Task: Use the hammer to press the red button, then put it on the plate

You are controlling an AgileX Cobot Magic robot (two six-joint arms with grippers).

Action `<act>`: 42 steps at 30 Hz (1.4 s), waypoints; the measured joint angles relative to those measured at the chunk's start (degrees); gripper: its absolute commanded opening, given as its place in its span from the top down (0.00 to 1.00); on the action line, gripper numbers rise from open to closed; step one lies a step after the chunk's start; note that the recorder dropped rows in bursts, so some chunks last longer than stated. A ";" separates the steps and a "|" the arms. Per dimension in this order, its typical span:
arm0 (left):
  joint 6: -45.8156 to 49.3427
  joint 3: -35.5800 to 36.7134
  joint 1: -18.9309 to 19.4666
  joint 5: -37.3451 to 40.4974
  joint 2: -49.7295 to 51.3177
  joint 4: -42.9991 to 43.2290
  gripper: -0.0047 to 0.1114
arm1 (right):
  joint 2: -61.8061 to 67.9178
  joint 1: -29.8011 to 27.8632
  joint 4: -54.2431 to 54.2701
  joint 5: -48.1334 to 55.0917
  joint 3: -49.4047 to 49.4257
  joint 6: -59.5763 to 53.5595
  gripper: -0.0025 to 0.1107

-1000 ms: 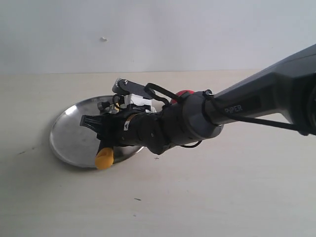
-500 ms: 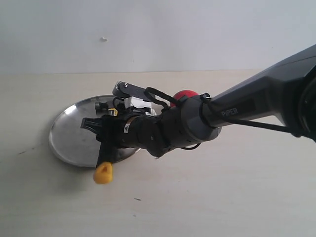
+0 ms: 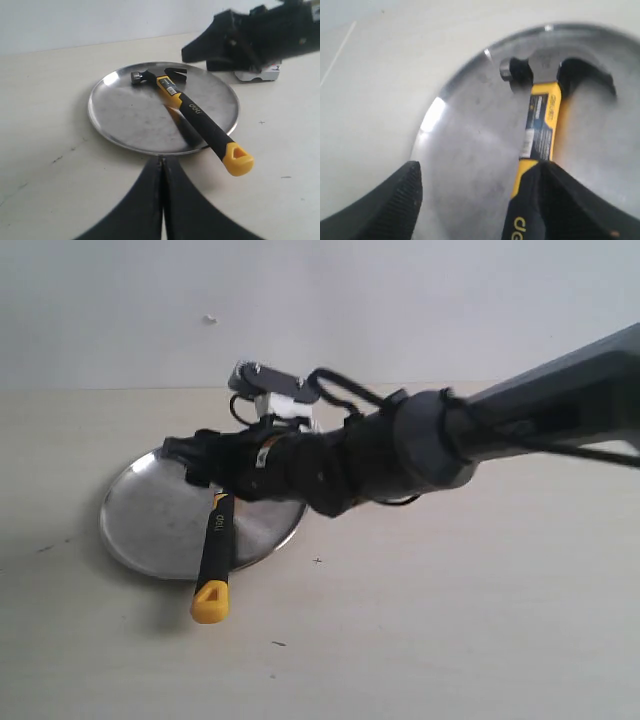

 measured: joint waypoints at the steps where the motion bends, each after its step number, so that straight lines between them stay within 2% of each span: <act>1: 0.00 0.00 0.00 0.00 0.00 0.00 0.96 | -1.92 -0.49 -0.08 1.35 0.00 -1.25 0.51; 4: 0.00 0.00 0.00 0.00 0.00 0.00 0.96 | -7.79 -1.55 -0.22 7.38 0.00 -6.92 0.64; 9: 0.00 0.00 0.00 0.00 0.00 0.00 0.96 | -18.20 -1.69 -0.22 20.32 0.00 -19.16 0.98; 14: 0.00 0.00 0.00 0.00 0.00 0.00 0.96 | -28.27 -1.69 -2.29 28.65 3.51 -22.10 0.98; 22: 0.00 0.00 0.00 0.00 0.00 0.00 0.96 | -49.69 -1.69 -3.15 27.16 23.24 -22.58 0.98; 28: 0.00 0.00 0.00 0.00 0.00 0.00 0.96 | -65.55 -1.69 -3.24 39.08 36.58 -22.38 0.98; 34: 0.00 0.00 0.00 0.00 0.00 0.00 0.96 | -75.91 -1.69 -3.24 52.33 39.31 -22.38 0.98; 42: 0.00 0.00 0.00 0.00 0.00 0.00 0.96 | -82.32 -1.69 -3.24 54.50 39.31 -22.38 0.98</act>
